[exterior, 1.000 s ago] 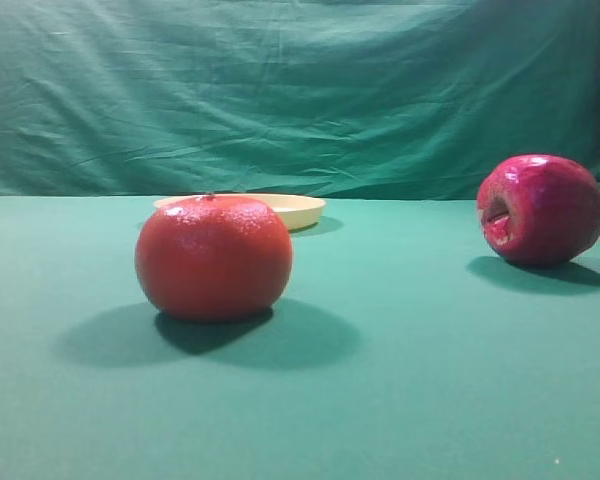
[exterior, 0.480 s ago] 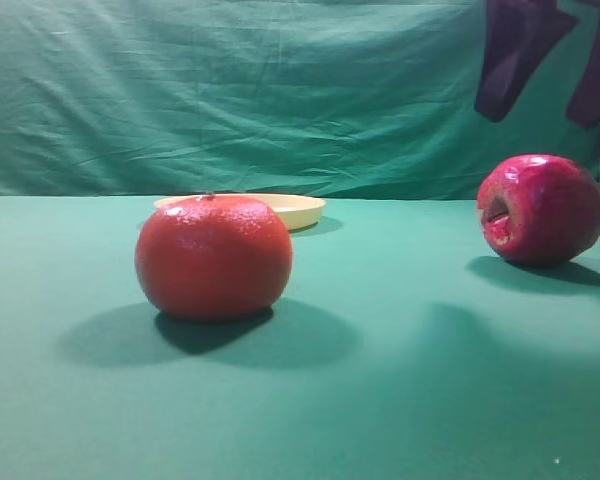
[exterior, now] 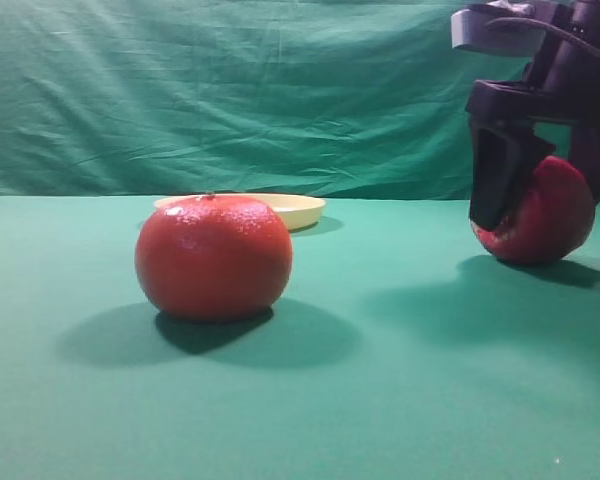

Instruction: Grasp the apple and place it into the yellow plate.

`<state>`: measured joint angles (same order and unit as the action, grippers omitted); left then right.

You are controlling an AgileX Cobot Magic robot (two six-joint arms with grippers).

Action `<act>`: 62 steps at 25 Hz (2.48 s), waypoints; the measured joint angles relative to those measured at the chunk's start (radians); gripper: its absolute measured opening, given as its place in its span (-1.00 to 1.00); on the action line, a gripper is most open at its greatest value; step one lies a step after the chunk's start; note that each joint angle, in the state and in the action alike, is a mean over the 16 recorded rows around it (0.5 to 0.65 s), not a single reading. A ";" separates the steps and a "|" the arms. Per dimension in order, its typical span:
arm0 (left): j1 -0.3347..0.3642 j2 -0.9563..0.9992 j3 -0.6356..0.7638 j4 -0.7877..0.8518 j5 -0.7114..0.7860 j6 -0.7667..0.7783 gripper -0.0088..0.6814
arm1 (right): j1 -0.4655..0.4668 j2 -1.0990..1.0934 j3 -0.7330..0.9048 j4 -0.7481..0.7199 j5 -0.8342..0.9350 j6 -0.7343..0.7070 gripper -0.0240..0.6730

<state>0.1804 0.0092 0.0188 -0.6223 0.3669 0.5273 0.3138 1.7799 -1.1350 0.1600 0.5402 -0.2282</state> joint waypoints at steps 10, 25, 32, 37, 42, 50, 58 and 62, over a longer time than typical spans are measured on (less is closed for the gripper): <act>0.000 0.000 0.000 0.000 0.000 0.000 -0.52 | 0.111 0.075 -0.273 0.055 -0.141 -0.002 0.44; 0.000 0.000 0.000 0.000 0.000 0.000 -0.52 | 0.246 0.378 -0.565 0.058 -0.335 -0.036 0.60; 0.000 0.000 0.000 0.000 0.000 0.000 -0.52 | 0.250 0.393 -0.621 -0.003 -0.229 -0.053 0.78; 0.000 0.000 0.000 0.000 0.000 0.000 -0.52 | 0.250 0.326 -0.649 -0.069 -0.113 -0.056 0.62; 0.000 0.000 0.000 0.000 0.000 0.000 -0.52 | 0.250 0.205 -0.669 -0.127 0.035 -0.041 0.09; 0.000 0.000 0.000 0.000 0.000 0.000 -0.52 | 0.250 -0.052 -0.649 -0.195 0.231 0.067 -0.74; 0.000 0.000 0.000 0.000 0.000 0.000 -0.52 | 0.250 -0.370 -0.436 -0.235 0.232 0.179 -0.93; 0.000 0.000 0.000 0.000 0.000 0.000 -0.52 | 0.250 -0.567 -0.241 -0.239 0.144 0.195 -0.93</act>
<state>0.1804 0.0092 0.0188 -0.6223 0.3669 0.5273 0.5636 1.2132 -1.3756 -0.0789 0.6839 -0.0330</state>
